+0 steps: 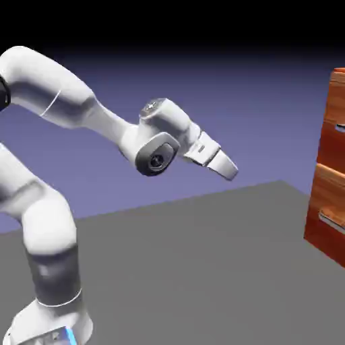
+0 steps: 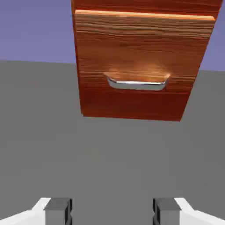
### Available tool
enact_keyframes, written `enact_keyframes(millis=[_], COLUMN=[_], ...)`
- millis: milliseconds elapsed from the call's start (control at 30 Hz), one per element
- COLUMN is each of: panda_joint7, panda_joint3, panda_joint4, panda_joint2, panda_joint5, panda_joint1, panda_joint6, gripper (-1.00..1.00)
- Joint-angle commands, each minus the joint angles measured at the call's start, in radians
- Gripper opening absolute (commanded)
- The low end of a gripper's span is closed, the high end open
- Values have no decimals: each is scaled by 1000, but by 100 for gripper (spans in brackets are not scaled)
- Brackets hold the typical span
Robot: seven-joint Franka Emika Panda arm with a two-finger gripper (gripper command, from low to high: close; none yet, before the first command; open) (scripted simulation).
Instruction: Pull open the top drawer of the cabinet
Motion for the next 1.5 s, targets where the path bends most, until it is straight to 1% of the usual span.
enact_keyframes(millis=[0, 1467], panda_joint7=[-44, -1957], panda_joint3=[-21, -925], panda_joint4=[18, 825], panda_joint2=[-10, -448], panda_joint5=[-37, -1654], panda_joint1=[28, 1267], panda_joint6=[-4, -196], gripper=[0, 0])
